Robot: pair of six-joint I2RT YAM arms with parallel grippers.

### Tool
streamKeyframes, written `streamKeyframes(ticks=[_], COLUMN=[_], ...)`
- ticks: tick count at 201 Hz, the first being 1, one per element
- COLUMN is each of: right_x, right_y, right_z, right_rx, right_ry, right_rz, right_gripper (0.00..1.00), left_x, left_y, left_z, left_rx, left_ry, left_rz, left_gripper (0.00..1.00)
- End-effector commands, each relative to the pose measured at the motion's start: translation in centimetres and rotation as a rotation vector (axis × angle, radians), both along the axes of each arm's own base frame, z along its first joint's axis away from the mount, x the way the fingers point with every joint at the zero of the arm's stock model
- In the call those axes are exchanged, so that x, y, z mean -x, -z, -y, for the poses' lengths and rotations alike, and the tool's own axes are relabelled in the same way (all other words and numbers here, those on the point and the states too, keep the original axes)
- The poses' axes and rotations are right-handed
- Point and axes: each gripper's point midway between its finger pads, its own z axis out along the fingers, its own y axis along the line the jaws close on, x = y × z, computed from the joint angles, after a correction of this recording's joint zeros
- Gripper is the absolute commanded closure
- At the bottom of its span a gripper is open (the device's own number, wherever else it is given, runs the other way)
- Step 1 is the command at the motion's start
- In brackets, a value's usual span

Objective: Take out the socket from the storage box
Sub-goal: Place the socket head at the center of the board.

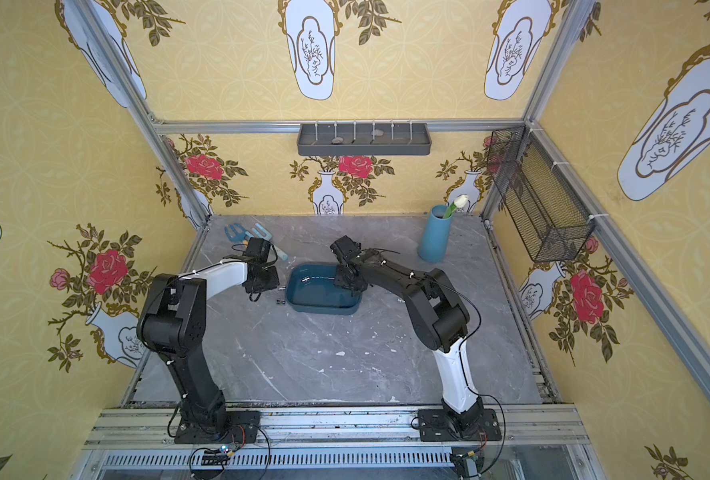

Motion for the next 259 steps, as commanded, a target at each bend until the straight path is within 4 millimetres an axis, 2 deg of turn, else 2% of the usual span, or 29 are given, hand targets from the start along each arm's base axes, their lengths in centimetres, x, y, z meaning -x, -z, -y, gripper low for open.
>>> streamKeyframes(ticks=[1, 31, 56, 75, 114, 160, 202, 259], right_x=[-0.4, -0.5, -0.4, -0.5, -0.3, -0.5, -0.7, -1.3], right_y=[-0.8, -0.8, -0.7, -0.9, -1.0, -1.2, -1.2, -0.6], right_z=[0.0, 0.0, -0.1, -0.1, 0.0, 0.0, -0.3, -1.1], right_rx=[-0.007, -0.008, -0.008, -0.011, -0.006, -0.009, -0.017, -0.017], right_ry=[0.008, 0.007, 0.006, 0.008, 0.007, 0.008, 0.008, 0.000], right_rz=[0.028, 0.028, 0.025, 0.027, 0.029, 0.033, 0.034, 0.035], right_gripper=[0.48, 0.48, 0.48, 0.48, 0.48, 0.47, 0.47, 0.47], left_x=[1.8, 3.8, 4.7, 4.7, 4.2, 3.9, 3.7, 3.3], left_y=[0.3, 0.3, 0.3, 0.2, -0.4, -1.3, -3.0, -7.6], left_z=[1.1, 2.2, 2.7, 2.7, 2.8, 2.9, 2.9, 2.6], left_rx=[0.040, 0.053, 0.062, 0.062, 0.066, 0.067, 0.070, 0.077], left_ry=[0.020, 0.047, 0.060, 0.060, 0.060, 0.065, 0.072, 0.073], left_rz=[-0.034, -0.049, -0.054, -0.050, -0.033, -0.019, 0.010, 0.130], left_gripper=[0.70, 0.70, 0.70, 0.68, 0.56, 0.52, 0.51, 0.47])
